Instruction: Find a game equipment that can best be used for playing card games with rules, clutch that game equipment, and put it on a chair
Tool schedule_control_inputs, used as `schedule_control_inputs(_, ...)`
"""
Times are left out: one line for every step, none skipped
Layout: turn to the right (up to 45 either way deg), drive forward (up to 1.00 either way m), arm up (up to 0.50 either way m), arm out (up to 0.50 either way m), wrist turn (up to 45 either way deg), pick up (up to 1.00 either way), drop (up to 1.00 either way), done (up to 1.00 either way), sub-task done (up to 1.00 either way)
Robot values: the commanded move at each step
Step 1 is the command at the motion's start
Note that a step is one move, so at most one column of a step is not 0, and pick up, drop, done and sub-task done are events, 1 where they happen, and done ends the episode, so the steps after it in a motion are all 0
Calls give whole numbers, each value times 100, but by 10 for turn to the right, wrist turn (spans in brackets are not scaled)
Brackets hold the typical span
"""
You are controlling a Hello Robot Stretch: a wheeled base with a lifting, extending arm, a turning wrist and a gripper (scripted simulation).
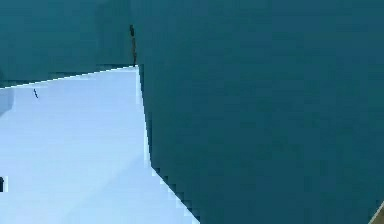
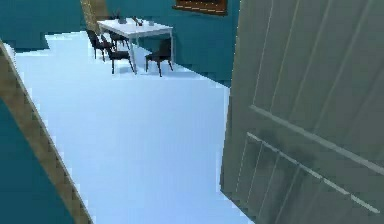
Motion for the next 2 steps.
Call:
schedule_control_inputs(60,0,0,0,0,0,0,0,0)
schedule_control_inputs(0,40,0,0,0,0,0,0,0)
